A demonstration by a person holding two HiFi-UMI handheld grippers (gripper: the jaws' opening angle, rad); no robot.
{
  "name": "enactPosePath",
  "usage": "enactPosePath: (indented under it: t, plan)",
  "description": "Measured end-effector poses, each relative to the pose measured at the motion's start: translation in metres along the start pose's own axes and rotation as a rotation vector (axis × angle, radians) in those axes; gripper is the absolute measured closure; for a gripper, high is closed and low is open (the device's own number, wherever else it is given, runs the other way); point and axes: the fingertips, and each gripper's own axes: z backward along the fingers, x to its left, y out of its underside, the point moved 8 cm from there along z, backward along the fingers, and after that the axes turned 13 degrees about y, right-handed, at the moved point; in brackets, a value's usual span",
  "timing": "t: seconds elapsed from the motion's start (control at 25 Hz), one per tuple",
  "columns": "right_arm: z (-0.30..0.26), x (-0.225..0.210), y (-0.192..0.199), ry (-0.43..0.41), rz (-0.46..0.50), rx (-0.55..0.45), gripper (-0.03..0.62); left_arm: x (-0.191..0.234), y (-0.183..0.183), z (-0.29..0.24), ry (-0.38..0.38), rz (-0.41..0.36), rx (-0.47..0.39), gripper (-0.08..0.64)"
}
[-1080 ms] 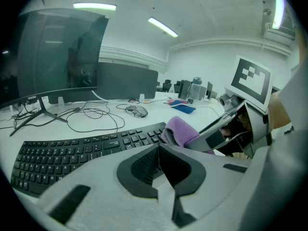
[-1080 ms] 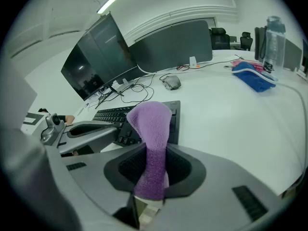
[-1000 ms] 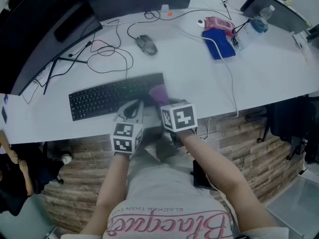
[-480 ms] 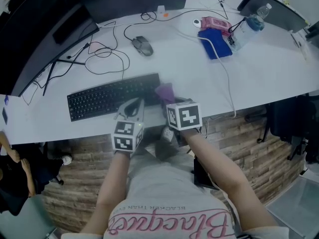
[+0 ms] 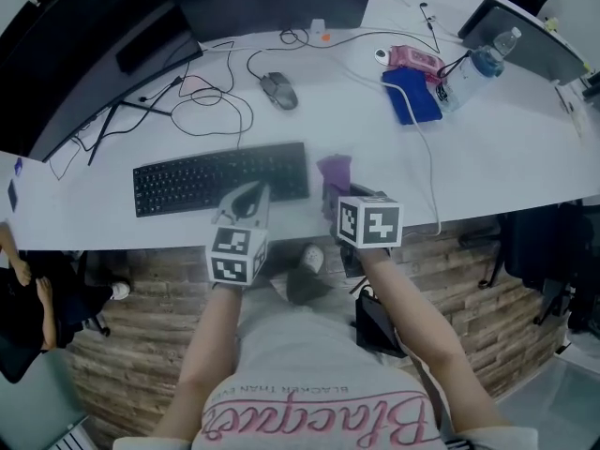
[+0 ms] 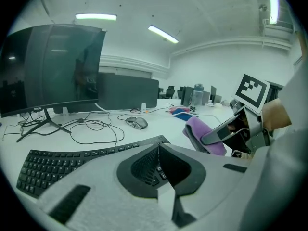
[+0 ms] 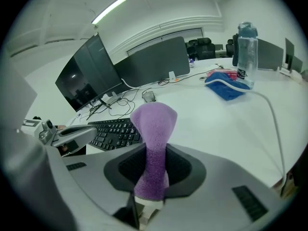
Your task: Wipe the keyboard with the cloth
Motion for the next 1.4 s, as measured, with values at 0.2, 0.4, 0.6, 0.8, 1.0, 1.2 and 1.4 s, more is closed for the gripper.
enactPosePath:
  t: [0.2,0.4,0.6,0.8,1.0,1.2,1.4]
  plan:
    - [0.019,-0.002,-0.010,-0.007,-0.031,-0.079,0.502,0.001,-0.006,0.013,-0.020,-0.004,-0.029,0.552]
    - [0.033,0.008,-0.014,-0.033,-0.084,-0.175,0.502,0.005,-0.013,0.033,-0.030,-0.047,-0.086,0.552]
    - [0.044,0.032,-0.019,-0.030,-0.080,-0.260,0.502,0.017,-0.022,0.064,-0.062,-0.104,-0.175,0.552]
    - [0.059,0.066,-0.021,-0.025,-0.074,-0.329,0.502,0.031,-0.028,0.098,-0.070,-0.158,-0.233,0.552]
    - [0.080,0.116,-0.026,-0.034,-0.003,-0.429,0.502,0.042,-0.039,0.133,-0.048,-0.203,-0.272,0.552]
    - [0.101,0.171,-0.034,-0.029,0.086,-0.569,0.502,0.057,-0.045,0.163,-0.019,-0.245,-0.321,0.552]
    - [0.118,0.222,-0.036,-0.045,0.132,-0.678,0.502,0.069,-0.050,0.190,0.016,-0.281,-0.373,0.552]
